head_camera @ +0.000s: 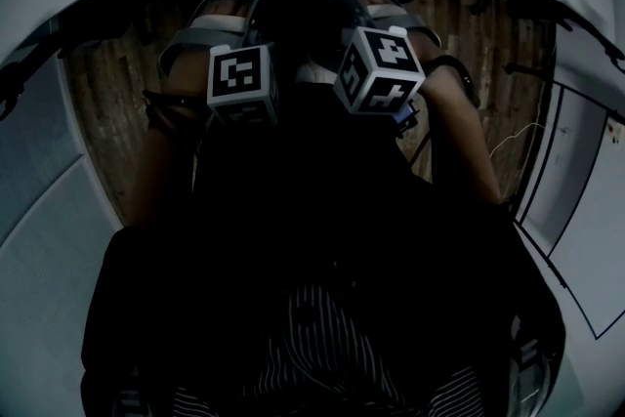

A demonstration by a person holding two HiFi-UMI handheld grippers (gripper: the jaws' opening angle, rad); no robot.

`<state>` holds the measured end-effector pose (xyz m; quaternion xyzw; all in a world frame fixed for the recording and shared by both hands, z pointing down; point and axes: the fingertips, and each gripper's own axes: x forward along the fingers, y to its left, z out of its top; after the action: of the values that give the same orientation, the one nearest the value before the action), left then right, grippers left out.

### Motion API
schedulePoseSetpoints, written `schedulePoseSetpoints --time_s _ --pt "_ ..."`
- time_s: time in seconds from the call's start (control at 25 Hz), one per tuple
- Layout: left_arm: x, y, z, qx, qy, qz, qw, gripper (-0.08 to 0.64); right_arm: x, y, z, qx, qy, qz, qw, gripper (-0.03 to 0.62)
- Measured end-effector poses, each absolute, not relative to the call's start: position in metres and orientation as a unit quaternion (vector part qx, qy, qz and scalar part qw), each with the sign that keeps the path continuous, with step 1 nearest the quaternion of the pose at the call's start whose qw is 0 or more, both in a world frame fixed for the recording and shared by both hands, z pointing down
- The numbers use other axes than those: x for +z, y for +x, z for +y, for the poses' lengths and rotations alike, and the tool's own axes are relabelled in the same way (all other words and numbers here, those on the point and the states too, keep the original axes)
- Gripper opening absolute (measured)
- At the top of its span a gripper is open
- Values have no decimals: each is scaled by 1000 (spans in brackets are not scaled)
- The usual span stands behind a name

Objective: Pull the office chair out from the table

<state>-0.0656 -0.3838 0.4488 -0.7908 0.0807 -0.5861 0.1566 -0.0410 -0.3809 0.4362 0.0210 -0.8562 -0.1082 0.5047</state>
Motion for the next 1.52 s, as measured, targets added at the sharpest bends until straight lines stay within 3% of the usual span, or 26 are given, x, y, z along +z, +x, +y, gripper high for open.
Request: schedulePoseSetpoints --time_s 0.28,0.8,1.16,1.52 --pt "462 -73 -394 -617 -754 88 206 379 463 -36 -391 -158 39 -789 592 400" --pt "463 -78 -390 -615 -753 84 217 349 465 -40 -385 -173 28 -789 589 396" --pt "466 -80 -377 -617 -747 95 228 330 473 -39 -370 -211 25 -792 573 327" --pt "473 -66 -360 -615 -742 131 232 325 475 -25 -350 -239 29 -790 563 321"
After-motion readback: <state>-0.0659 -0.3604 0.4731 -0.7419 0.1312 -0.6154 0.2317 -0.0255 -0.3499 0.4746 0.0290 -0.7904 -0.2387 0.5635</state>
